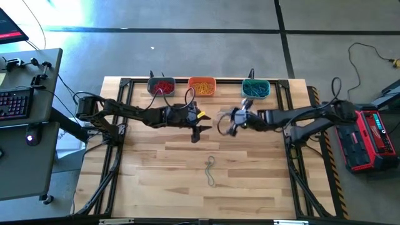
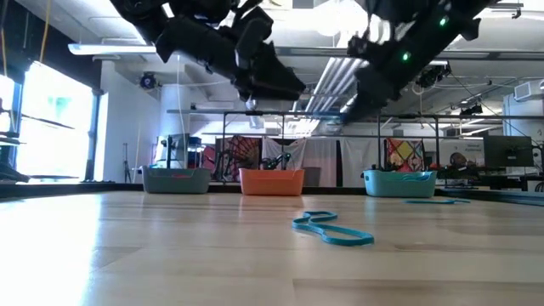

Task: Sort rubber bands into baskets
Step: Put the blue rubber band into the light blue bin

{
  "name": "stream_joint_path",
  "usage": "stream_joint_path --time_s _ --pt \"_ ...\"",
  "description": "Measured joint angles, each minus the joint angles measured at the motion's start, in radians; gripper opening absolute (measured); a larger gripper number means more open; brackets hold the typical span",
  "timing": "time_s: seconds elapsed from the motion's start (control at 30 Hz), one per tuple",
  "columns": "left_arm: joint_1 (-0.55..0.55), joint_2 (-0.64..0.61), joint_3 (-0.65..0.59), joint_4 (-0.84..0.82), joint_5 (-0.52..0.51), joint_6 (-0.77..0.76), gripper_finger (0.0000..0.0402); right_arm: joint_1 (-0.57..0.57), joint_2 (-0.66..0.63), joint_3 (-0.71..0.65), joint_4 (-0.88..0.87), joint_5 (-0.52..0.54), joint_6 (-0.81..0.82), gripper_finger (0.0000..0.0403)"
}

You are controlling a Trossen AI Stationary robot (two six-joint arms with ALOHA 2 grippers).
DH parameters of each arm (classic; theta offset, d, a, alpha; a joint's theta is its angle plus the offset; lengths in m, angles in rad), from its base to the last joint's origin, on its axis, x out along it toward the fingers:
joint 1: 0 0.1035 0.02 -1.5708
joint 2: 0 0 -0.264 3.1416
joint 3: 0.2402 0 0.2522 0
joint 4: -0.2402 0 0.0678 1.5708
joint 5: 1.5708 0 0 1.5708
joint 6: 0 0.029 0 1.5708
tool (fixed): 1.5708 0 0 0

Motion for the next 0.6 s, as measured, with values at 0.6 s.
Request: stream_joint_path --time_s 0.6 --pt "-0.005 0.002 0.000 0.051 -0.023 0.020 0.0200 -0.664 0.034 0.000 -0.170 -0.076 0.202 0.0000"
